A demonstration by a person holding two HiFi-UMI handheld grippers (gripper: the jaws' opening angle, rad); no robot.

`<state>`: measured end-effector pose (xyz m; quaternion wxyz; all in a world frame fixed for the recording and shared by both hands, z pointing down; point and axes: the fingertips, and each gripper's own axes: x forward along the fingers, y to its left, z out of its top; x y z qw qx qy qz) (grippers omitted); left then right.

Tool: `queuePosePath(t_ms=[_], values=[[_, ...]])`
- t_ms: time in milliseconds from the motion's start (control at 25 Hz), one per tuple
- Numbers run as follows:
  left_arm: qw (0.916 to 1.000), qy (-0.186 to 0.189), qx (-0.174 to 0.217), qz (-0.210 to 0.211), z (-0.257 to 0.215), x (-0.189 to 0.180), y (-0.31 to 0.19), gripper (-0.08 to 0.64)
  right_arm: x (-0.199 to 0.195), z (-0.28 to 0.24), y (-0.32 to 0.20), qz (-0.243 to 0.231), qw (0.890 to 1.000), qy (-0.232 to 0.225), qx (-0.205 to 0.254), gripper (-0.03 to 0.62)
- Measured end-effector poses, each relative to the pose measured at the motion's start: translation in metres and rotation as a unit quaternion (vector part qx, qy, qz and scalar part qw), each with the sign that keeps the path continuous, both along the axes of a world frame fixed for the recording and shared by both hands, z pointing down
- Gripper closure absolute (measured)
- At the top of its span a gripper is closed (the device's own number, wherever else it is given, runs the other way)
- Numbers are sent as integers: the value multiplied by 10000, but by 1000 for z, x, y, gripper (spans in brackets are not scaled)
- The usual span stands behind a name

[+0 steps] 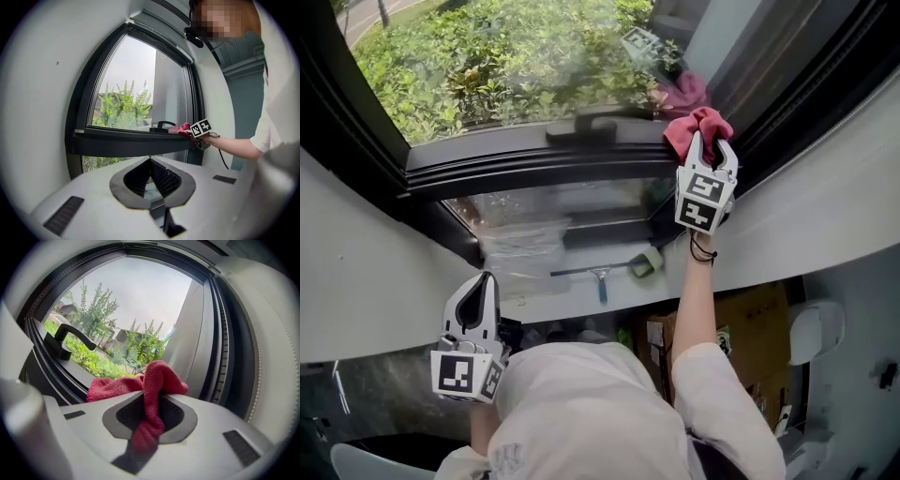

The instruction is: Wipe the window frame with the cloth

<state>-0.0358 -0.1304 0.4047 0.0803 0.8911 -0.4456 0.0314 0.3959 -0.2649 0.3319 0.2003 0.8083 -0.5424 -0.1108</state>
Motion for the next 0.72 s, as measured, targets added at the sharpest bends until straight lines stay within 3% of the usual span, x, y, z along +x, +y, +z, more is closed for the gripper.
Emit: queuePosePath(t_ms=[720], values=[[9999, 39, -67, 133, 7, -16, 0, 552, -35, 1, -7, -38, 10000, -81, -40, 522]])
